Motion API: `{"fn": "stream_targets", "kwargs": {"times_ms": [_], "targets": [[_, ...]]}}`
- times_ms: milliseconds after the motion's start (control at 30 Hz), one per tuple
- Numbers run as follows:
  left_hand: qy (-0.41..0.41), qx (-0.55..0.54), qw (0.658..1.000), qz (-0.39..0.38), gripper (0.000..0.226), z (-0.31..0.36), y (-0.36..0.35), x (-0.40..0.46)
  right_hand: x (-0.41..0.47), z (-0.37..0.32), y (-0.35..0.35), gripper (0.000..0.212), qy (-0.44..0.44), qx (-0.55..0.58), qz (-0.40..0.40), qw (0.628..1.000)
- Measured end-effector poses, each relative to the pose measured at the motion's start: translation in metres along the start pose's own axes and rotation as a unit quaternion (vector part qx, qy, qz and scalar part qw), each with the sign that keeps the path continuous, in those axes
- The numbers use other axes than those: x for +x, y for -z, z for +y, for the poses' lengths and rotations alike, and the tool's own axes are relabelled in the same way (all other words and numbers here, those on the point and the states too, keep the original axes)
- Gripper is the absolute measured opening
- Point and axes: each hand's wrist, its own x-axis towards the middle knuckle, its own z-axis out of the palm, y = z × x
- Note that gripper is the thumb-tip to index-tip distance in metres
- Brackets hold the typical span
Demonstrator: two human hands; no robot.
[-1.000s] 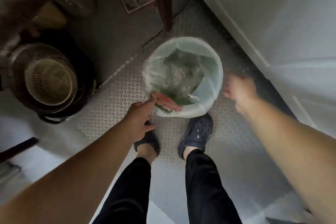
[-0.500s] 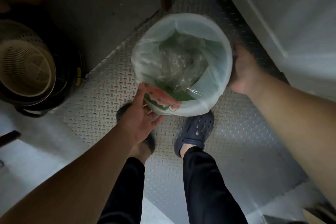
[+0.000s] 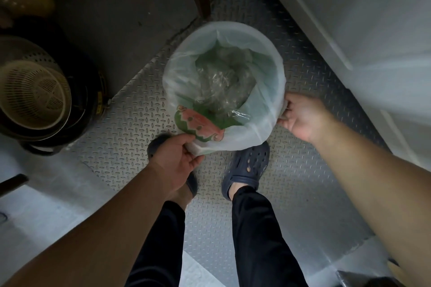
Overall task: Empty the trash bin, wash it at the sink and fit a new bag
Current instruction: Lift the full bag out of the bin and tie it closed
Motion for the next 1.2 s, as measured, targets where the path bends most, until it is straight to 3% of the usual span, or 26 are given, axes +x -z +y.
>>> {"fn": "stream_targets", "kwargs": {"times_ms": [100,233,333,433,533,600,667,800,967,1200], "targets": [[0.000,0.004,1.000,0.016,0.013,0.001,-0.007,-0.006,-0.005,-0.001,-0.002,0.012,0.062,-0.100,0.085,0.989],[-0.015,0.007,0.999,0.048,0.011,0.007,-0.016,-0.014,-0.008,-0.009,0.001,0.030,0.210,-0.246,0.167,0.932],[-0.063,0.036,0.995,0.067,0.015,0.014,-0.020,-0.020,-0.014,-0.024,0.002,0.033,0.278,-0.218,0.193,0.915],[-0.099,0.109,0.988,0.053,0.019,0.024,-0.017,-0.025,-0.021,-0.044,-0.002,0.034,0.321,-0.192,0.165,0.913],[-0.109,0.234,0.963,0.082,0.045,0.054,-0.011,-0.020,-0.022,-0.059,-0.002,0.037,0.337,-0.223,0.161,0.900],[-0.159,0.287,0.933,0.149,0.059,0.084,-0.007,-0.003,-0.021,-0.067,-0.004,0.044,0.316,-0.239,0.158,0.904],[-0.190,0.289,0.923,0.169,0.066,0.113,-0.008,0.016,-0.014,-0.078,-0.009,0.059,0.268,-0.256,0.166,0.914],[-0.104,0.247,0.963,0.037,0.071,0.151,-0.022,0.049,0.009,-0.106,-0.031,0.085,0.116,-0.181,0.077,0.974],[-0.051,0.199,0.974,-0.096,0.055,0.173,-0.035,0.076,0.033,-0.120,-0.048,0.026,0.026,-0.225,-0.052,0.973],[-0.017,0.290,0.951,-0.107,0.045,0.184,-0.057,0.086,0.036,-0.142,-0.062,0.031,-0.044,-0.220,-0.084,0.971]]}}
